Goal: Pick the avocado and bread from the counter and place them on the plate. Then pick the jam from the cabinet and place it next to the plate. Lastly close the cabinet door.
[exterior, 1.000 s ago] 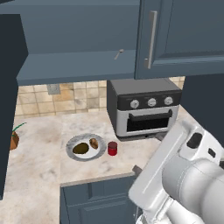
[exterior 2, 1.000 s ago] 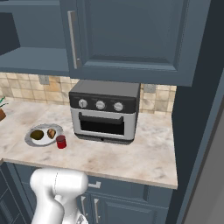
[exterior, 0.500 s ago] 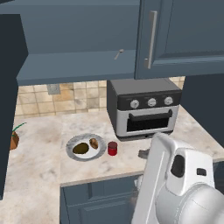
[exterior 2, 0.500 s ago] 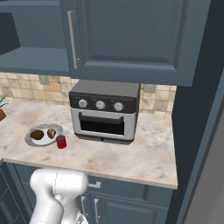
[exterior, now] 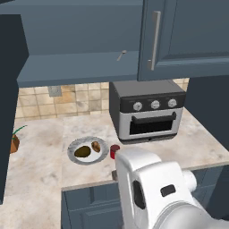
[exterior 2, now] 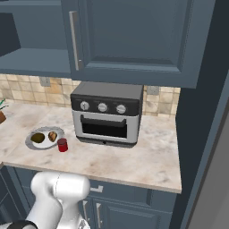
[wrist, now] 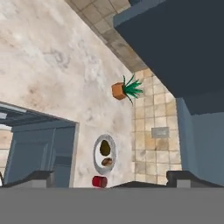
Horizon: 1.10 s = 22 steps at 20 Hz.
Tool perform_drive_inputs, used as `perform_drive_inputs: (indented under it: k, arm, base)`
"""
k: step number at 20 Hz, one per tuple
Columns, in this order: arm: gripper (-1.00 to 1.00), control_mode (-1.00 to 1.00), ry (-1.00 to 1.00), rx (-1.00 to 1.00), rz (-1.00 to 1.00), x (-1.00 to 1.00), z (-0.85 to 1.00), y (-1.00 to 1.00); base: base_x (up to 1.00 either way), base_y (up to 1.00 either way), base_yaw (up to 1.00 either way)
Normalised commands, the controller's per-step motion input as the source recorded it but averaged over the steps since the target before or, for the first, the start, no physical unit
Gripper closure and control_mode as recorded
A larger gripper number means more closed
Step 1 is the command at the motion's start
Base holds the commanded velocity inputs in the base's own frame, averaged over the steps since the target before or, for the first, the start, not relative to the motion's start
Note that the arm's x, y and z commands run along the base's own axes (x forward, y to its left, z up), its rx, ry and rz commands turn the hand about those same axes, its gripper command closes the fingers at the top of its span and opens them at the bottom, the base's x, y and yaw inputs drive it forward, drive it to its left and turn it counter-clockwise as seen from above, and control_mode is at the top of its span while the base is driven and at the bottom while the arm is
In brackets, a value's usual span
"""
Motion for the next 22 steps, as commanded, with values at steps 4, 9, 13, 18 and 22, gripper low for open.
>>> perform_drive_inputs:
  k: [4,9,13,18,22]
  arm:
    - [-1.00,-1.00,0.00,-0.26,0.17,-0.39,0.11,0.43]
    - [-1.00,-1.00,0.02,-0.20,0.15,-0.35,0.14,0.42]
    - [-1.00,-1.00,0.06,-0.17,0.10,-0.29,0.15,0.46]
    - [-1.00,-1.00,0.02,-0.13,0.08,-0.31,0.09,0.45]
    - [-1.00,-1.00,-0.01,-0.03,0.06,-0.33,0.12,0.23]
  base:
    - [0.00,0.00,0.00]
    - [0.00,0.00,0.00]
    - [0.00,0.00,0.00]
    - [0.00,0.00,0.00]
    - [0.00,0.00,0.00]
